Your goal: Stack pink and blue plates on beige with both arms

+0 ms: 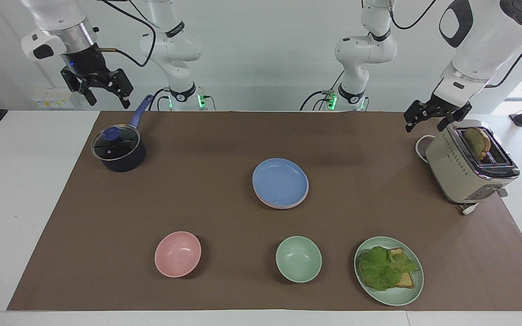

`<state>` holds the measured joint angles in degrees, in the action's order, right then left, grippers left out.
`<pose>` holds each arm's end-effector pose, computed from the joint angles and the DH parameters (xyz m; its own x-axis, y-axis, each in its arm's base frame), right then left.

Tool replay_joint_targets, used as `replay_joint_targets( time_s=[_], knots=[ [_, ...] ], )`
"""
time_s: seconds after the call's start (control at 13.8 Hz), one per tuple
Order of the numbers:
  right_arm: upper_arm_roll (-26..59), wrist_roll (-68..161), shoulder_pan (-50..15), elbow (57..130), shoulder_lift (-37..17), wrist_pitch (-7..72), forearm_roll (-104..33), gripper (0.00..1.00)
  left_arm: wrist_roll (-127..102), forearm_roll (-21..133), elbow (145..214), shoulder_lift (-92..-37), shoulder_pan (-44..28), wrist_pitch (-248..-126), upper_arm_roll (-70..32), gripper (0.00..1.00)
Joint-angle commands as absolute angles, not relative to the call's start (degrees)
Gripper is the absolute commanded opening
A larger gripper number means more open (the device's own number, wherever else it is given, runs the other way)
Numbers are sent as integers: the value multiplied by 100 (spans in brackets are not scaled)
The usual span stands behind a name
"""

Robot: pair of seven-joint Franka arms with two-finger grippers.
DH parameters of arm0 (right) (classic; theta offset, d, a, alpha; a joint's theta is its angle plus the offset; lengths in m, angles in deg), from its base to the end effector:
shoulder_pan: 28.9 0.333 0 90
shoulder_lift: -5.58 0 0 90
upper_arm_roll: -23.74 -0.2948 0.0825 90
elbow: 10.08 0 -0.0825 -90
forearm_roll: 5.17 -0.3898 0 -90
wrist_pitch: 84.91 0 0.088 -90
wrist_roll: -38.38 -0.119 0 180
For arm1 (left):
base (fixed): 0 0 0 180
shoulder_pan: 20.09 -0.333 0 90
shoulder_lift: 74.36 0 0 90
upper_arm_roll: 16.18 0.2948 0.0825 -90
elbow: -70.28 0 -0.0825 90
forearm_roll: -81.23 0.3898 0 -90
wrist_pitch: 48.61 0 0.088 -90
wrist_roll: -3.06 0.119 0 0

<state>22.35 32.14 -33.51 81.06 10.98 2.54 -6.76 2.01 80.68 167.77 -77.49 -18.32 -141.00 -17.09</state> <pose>0.5279 -0.0257 0.6292 0.9862 -0.1631 0.0269 -0.1624 -0.9863 -0.0285 0.5444 -0.0268 0.5625 0.9990 -0.0280 -0.0345 -0.0277 -0.9996 0.0081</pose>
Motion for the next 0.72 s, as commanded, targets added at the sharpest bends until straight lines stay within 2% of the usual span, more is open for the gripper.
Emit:
replay_joint_targets(
  time_s=[0.0, 0.43, 0.65],
  knots=[
    [2199, 3284, -3364, 8282, 1217, 289, -587, 100, 219, 8141, 16722, -7797, -1894, -13993, -1741, 100],
    [2242, 3302, -3172, 8309, 1226, 262, -596, 100, 219, 8141, 16722, -7797, -1894, -13993, -1741, 100],
    [2839, 3381, -2732, 8309, 1182, 315, -587, 100, 219, 8132, 16722, -7797, -1894, -13993, -1741, 100]
  ],
)
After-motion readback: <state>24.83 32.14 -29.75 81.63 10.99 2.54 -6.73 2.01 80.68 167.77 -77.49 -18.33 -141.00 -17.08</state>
